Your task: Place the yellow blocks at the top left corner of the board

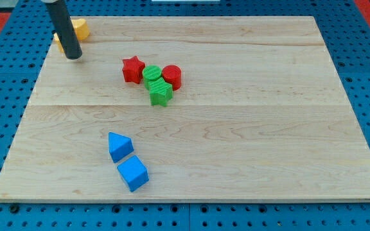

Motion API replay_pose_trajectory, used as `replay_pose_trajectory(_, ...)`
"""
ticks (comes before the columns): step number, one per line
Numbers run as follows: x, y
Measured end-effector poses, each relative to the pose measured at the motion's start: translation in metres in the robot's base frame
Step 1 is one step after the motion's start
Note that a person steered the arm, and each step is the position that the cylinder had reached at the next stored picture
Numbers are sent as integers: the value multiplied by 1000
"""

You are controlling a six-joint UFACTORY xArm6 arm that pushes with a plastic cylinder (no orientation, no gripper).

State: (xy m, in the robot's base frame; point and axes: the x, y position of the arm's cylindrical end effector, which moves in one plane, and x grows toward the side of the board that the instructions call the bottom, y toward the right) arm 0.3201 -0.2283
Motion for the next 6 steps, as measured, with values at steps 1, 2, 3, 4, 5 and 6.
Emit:
replay_pose_trajectory(1, 0, -23)
replay_pose_trajectory(2, -18, -37)
replay_pose_trajectory(3, -36, -39)
replay_pose_trajectory(4, -47, -39)
replay_pose_trajectory(5, -59, -39)
replay_pose_trajectory(6, -66, -34)
